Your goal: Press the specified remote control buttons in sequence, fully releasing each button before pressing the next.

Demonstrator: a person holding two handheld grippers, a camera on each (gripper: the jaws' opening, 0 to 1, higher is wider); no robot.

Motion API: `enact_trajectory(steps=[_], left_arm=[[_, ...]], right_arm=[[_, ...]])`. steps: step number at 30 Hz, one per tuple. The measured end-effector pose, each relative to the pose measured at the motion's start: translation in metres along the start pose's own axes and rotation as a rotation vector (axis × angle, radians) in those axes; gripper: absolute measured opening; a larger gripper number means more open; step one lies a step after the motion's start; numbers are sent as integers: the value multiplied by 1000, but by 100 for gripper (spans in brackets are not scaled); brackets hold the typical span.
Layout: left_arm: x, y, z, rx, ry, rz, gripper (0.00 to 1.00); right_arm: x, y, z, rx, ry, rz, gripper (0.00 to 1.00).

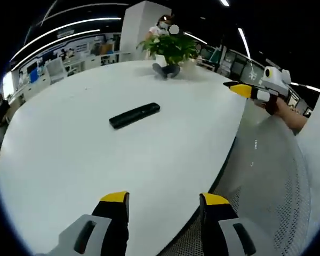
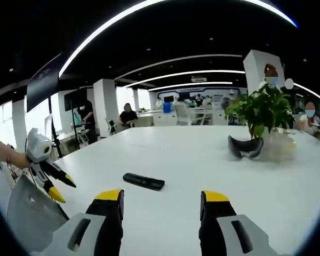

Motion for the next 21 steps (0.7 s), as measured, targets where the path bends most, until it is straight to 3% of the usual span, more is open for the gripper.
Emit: enact_trajectory(steps=[7,11,15,21], left_arm=[[23,-5,37,57,-94,-39,50],[42,-11,57,122,-149,-10,51],[53,-18,78,136,-180,-17,51],[65,-28,96,177,-261,-7,51]], right_arm=[[1,-2,-3,47,27,-14,56],[1,-3,-4,57,27,-10,55],[1,-4,-5,74,33,-13,55],[0,-4,-6,81,29,-23,54]])
Point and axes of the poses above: the point that each gripper's makers call its tool centre point, and the gripper's own axes: y roughly backward along the fingers, x roughly to its left, z roughly out of its top, the point moved 9 cm from there along y, roughly backward along the fingers, and after that the axes turned 10 degrees about x, right-handed, at the moved point
